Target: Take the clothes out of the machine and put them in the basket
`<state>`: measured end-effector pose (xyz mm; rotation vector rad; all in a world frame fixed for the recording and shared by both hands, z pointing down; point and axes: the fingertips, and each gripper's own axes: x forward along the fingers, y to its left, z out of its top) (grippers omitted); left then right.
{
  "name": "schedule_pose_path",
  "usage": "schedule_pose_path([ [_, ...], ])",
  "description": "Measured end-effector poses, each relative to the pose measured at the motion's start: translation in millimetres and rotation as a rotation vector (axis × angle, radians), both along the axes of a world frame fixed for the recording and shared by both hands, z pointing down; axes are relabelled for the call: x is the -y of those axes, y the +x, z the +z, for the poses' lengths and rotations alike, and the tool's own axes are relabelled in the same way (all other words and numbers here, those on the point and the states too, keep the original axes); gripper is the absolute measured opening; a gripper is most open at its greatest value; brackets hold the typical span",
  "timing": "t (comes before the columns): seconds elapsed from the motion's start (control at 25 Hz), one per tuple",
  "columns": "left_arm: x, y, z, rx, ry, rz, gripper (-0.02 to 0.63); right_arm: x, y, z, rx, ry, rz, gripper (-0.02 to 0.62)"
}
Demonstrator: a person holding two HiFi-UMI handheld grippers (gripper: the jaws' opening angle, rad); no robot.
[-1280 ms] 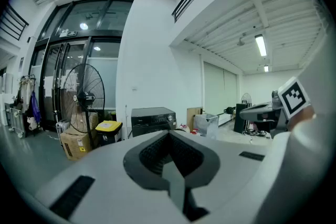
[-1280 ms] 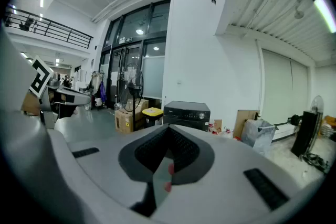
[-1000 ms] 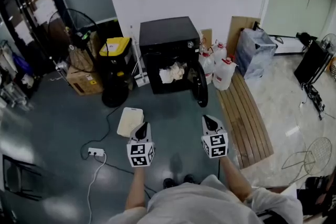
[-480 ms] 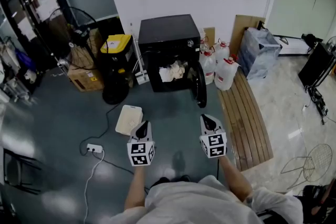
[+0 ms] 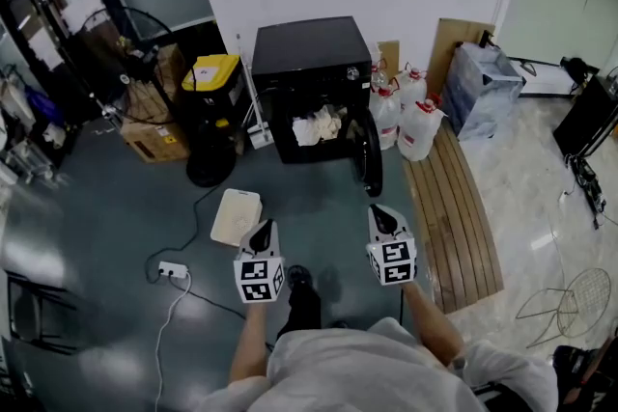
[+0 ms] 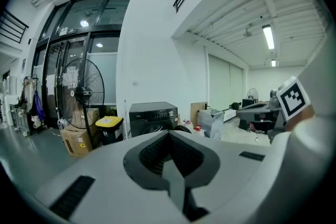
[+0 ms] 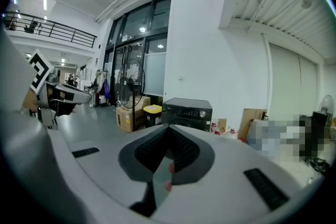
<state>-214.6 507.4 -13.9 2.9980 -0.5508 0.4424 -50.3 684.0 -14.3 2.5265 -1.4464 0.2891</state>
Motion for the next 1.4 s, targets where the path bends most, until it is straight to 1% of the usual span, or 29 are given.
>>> schedule_pose_path([
  [0.2, 25, 28, 12, 0.002, -0.015, 0.018, 0.017, 28, 22, 5, 0.002, 0.007, -0.007, 0.023],
  [0.32, 50, 49, 16, 0.007, -0.025, 0.032, 0.017, 52, 40, 8, 0.007, -0.004, 0.003, 0.023],
  [0.64, 144, 110, 23, -0.006, -0.073, 0.064, 0.017, 150, 92, 9, -0.002, -0.034, 0.014, 0.023],
  [0.96, 254, 179, 10, -0.024, -0.069, 0.113, 0.017, 254, 144, -8, -0.031, -0.041, 0.043, 0.023],
  [1.16, 303, 217, 13, -0.023, -0.07, 0.147, 0.017, 297, 171, -5, -0.031, -0.064, 0.071, 0.023],
  [1.4, 345, 252, 22, -0.015, -0.074, 0.18, 0.017, 333, 200, 2, -0.031, -0.082, 0.093, 0.023],
])
